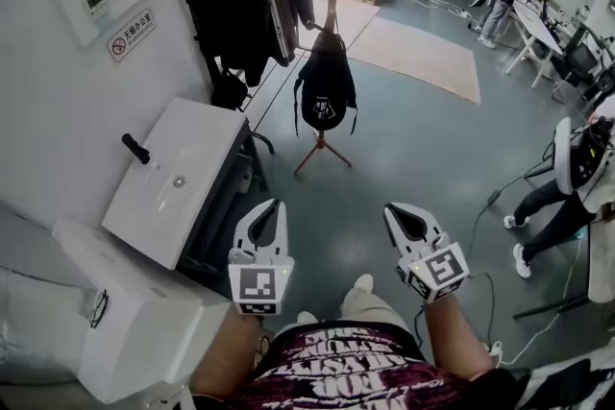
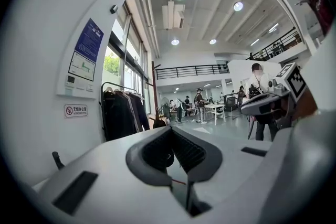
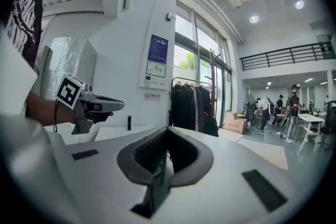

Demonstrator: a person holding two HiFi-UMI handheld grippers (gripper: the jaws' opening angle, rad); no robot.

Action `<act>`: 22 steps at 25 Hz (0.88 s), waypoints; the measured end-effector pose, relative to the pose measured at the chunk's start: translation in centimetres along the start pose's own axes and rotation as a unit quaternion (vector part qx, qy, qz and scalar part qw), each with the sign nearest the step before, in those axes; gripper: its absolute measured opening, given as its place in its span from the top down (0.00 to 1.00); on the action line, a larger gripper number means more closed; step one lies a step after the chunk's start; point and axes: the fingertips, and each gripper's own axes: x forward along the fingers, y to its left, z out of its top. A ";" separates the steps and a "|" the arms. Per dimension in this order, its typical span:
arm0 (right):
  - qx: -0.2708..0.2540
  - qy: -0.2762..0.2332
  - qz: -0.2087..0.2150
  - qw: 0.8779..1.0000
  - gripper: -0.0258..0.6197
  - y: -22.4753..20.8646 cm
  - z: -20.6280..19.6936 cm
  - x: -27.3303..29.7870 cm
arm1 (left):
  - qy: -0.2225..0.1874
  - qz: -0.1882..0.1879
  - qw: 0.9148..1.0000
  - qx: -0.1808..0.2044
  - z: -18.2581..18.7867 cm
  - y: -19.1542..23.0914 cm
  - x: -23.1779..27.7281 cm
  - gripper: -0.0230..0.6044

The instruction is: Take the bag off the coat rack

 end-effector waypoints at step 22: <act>0.041 0.011 0.000 0.999 0.76 -8.5 -1.7 6.5 | 0.020 0.003 0.999 -0.026 -1.6 1.3 9.1 0.83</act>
